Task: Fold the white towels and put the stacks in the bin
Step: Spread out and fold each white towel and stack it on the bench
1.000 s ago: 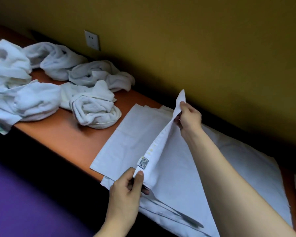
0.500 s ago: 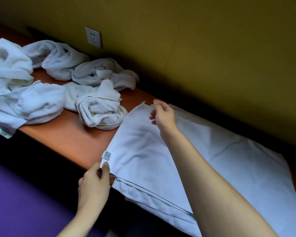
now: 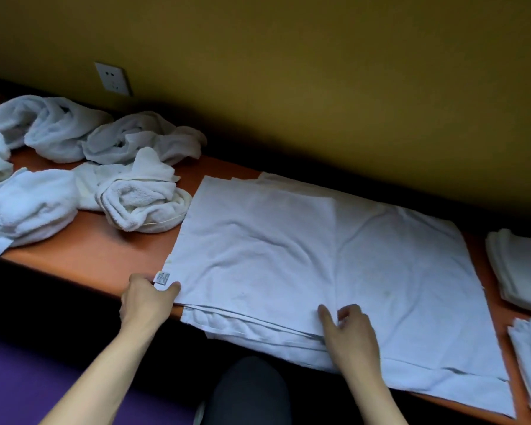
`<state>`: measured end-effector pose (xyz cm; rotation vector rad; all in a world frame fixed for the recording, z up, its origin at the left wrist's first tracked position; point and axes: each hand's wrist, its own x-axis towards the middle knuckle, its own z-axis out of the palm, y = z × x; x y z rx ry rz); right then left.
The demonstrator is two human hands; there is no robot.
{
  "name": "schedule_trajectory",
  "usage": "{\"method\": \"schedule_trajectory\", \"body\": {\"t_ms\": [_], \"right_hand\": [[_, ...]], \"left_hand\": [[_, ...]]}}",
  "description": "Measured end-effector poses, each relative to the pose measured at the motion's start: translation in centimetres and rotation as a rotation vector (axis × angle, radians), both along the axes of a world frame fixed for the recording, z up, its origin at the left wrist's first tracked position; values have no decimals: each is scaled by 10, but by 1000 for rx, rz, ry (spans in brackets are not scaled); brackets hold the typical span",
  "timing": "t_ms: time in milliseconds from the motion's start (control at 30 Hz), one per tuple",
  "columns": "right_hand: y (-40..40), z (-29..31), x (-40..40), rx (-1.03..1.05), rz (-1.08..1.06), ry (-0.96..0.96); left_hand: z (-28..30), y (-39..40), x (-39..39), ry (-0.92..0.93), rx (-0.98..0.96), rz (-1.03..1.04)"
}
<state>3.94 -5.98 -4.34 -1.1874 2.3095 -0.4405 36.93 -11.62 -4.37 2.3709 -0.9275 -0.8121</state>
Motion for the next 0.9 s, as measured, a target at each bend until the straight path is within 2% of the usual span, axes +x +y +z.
{"method": "schedule_trajectory", "body": {"t_ms": [167,267,400,467,567,633,800,900], "right_hand": [[-1,6,13,-88,-21,-188],[2,18,10,-215,-75,-283],[9,28,-5,-356,-143,-347],[16,35,-15,-393,-188,-406],[33,48,-29,-454,-220,-464],[52,58,-33,-484,-234,-505],[104,66,-40,-471,-259,-618],[124,60,-47,-460,-368,-719]], "left_hand": [[6,-10,3,65,104,-35],[11,-8,0,64,59,-58],[23,5,-8,134,-111,3],[35,16,-14,233,-210,53],[57,43,-27,486,-370,142],[69,66,-36,533,-433,156],[73,127,-48,646,-454,91],[65,151,-50,734,-397,147]]}}
